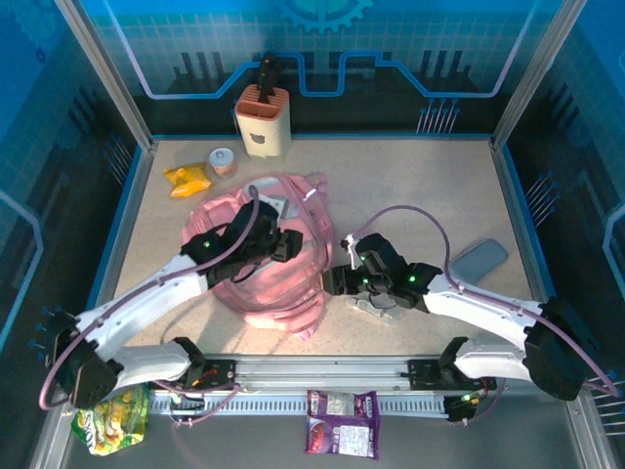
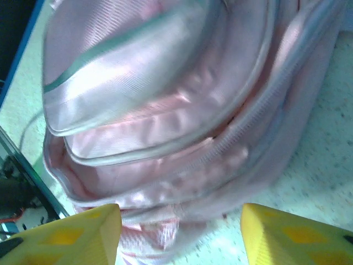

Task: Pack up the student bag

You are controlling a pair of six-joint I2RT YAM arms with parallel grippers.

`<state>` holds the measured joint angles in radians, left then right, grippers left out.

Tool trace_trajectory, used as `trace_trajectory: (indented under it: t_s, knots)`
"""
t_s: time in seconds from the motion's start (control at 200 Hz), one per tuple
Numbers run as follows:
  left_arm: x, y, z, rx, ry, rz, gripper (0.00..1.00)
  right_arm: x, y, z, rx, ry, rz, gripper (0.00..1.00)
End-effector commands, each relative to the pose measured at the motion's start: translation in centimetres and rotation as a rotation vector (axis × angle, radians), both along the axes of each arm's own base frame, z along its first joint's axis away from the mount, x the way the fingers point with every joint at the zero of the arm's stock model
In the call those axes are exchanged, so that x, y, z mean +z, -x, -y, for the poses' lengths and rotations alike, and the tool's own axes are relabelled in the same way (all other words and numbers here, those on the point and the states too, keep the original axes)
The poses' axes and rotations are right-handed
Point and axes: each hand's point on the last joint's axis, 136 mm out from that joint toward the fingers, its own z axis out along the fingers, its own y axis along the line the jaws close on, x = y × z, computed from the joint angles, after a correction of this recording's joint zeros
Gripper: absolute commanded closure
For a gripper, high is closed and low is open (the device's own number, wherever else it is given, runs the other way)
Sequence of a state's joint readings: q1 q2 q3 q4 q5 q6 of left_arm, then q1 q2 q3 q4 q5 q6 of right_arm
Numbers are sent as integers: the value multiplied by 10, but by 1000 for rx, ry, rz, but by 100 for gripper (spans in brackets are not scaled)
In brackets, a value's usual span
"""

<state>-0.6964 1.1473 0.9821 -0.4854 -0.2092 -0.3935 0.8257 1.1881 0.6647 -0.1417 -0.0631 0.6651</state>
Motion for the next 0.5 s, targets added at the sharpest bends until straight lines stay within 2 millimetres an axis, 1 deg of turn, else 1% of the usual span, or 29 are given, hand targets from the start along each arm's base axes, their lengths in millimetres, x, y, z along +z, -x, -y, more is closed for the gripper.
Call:
trace_trajectory:
  t_s: [0.0, 0.075, 0.18, 0.24, 0.325, 0.415, 0.495]
  knots:
    - [9, 17, -5, 74, 193, -27, 38, -16, 21, 14, 43, 79, -39, 36]
    - [-5, 29, -31, 171, 167, -54, 33, -19, 30, 14, 58, 87, -57, 34]
    - [-31, 46, -80, 341, 84, -108, 28, -21, 44, 10, 89, 101, -61, 30]
    - [-44, 56, -108, 448, 58, -147, 26, -24, 51, 5, 105, 110, -67, 26]
    - [-60, 70, -141, 575, 45, -194, 24, -29, 61, -5, 131, 112, -85, 23]
    - [-73, 80, -169, 692, 48, -217, 23, -33, 69, -17, 149, 114, -93, 22]
    - [-86, 86, -187, 784, 69, -250, 24, -37, 73, -28, 168, 116, -98, 20]
